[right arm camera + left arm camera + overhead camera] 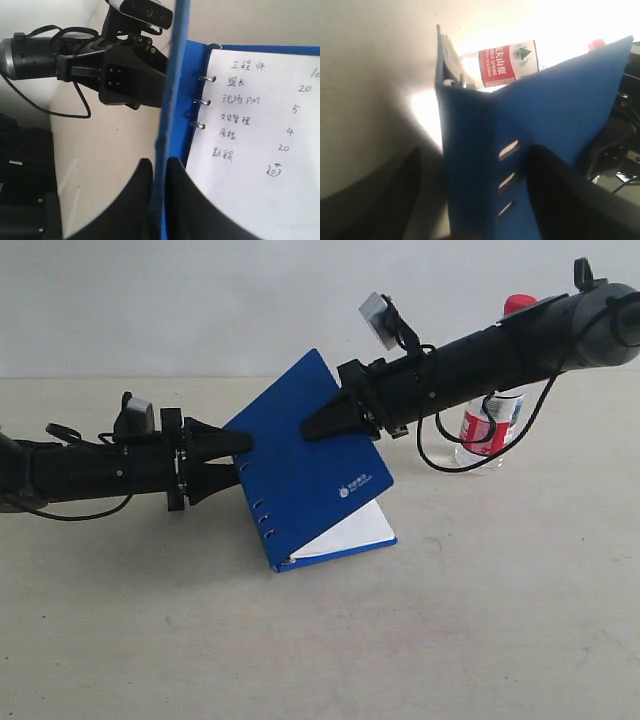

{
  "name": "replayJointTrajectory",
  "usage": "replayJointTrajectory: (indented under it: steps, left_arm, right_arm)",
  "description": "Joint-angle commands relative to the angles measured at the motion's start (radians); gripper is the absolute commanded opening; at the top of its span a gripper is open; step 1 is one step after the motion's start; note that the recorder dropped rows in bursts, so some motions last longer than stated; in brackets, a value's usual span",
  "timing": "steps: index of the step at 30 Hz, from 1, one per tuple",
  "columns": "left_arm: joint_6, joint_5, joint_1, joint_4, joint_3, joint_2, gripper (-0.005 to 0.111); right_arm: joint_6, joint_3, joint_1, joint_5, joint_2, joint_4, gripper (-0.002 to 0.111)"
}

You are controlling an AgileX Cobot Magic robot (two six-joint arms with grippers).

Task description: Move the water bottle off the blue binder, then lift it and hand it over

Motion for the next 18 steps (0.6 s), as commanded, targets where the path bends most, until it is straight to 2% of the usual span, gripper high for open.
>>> replayJointTrajectory:
  steps: [1, 4, 11, 18]
  left_arm:
    - [0.007, -0.068, 0.005, 0.029, 0.005, 0.017, 0.056]
    - [0.007, -0.068, -0.011, 0.029, 0.005, 0.017, 0.056]
    - [0.018, -0.068, -0.026, 0.029, 0.005, 0.017, 0.056]
    - [0.027, -0.068, -0.031, 0.029, 0.003, 0.017, 0.056]
  right_arm:
    - [-0.004, -0.007, 0.0, 0.049, -0.025, 0.072, 0.0]
    - [0.009, -0.007, 0.0, 0.012, -0.025, 0.057, 0.0]
    - [0.104, -0.007, 0.0, -0.208, -0.012, -0.079, 0.0]
    - [0.107, -0.007, 0.0, -0.166, 0.07, -0.083, 0.0]
